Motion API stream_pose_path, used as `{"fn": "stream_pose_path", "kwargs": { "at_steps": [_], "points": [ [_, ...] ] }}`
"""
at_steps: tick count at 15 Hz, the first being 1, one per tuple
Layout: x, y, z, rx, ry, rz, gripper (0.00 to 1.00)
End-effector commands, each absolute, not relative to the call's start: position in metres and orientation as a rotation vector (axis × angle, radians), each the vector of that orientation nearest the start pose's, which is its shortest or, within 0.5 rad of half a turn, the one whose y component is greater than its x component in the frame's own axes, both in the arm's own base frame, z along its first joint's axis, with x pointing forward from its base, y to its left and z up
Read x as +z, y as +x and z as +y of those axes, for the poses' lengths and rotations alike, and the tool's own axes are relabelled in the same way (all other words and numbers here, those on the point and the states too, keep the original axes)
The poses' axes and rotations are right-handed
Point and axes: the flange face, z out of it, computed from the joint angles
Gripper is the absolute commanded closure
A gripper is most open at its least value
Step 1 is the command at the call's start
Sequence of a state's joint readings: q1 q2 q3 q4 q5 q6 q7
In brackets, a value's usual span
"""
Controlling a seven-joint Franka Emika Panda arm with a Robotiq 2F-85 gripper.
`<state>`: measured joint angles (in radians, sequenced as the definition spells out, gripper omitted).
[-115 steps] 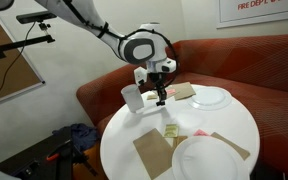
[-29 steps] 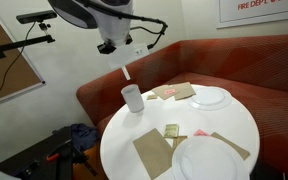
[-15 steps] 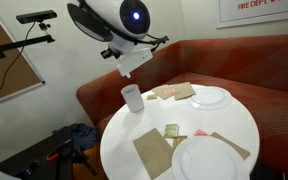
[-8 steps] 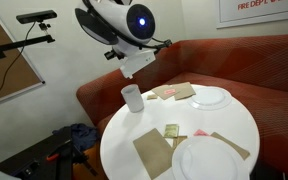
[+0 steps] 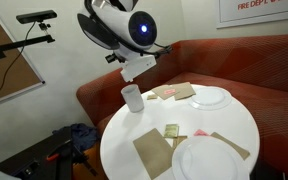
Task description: Pick the marker and put it in the cup
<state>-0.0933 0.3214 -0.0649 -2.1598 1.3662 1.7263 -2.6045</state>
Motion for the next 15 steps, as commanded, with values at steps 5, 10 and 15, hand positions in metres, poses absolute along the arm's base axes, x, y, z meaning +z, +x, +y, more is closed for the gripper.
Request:
{"fn": "stream_pose_path", "kwargs": {
  "at_steps": [5, 10, 15],
  "points": [
    [0.238, 0.531, 0.000, -1.214, -1.416, -1.380, 0.95],
    [0.221, 0.531, -0.002, -1.206, -1.444, -1.342, 0.95],
    [0.200, 0.525, -0.003, -1.174, -1.466, -1.312, 0.95]
  ]
}}
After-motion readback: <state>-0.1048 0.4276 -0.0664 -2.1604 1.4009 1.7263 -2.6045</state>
